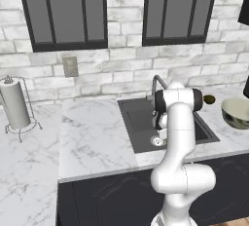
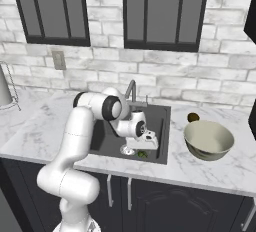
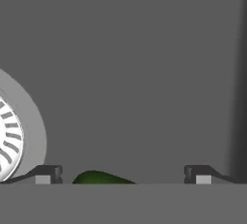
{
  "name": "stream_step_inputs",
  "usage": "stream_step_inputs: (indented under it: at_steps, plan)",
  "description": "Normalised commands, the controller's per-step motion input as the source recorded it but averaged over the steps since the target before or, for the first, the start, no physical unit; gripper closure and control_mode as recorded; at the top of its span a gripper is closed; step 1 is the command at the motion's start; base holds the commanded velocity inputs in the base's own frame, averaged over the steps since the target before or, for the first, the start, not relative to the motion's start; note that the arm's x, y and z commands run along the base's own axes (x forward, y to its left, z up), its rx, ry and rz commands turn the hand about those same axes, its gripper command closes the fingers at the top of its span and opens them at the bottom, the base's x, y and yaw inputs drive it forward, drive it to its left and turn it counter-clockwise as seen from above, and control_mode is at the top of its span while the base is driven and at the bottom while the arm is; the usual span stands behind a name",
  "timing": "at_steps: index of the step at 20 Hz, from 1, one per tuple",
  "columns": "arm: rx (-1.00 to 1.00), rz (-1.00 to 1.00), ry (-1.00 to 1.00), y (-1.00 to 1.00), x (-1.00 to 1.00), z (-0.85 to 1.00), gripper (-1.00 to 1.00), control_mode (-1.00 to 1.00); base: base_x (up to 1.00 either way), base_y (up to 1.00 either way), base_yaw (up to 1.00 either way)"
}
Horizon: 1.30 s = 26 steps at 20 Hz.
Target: Pick the avocado from the sink and place it in the bowl. Then pick the bowl and place it in the microwave. Then close the microwave door and press the start button.
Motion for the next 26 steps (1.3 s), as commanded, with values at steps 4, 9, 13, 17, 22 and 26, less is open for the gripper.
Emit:
stream_step_inputs:
  at_steps: [4, 9, 13, 17, 22, 26]
  plan:
    - [0.0, 0.0, 0.0, 0.0, -0.1, -0.25, 1.0, -1.0, 0.0, 0.0, 0.0]
    - [0.0, 0.0, 0.0, 0.0, -0.22, 0.01, 1.0, -1.0, 0.0, 0.0, 0.0]
    - [0.02, 0.0, -0.03, 0.0, -0.32, 0.36, 1.0, -1.0, 0.0, 0.0, 0.0]
    - [0.02, 0.0, -0.12, 0.0, -0.25, 0.62, 1.0, -1.0, 0.0, 0.0, 0.0]
    - [0.0, 0.0, -0.19, 0.0, -0.09, 0.74, 1.0, -1.0, 0.0, 0.0, 0.0]
    - [0.0, 0.0, -0.21, 0.0, -0.16, 0.86, 1.0, -1.0, 0.0, 0.0, 0.0]
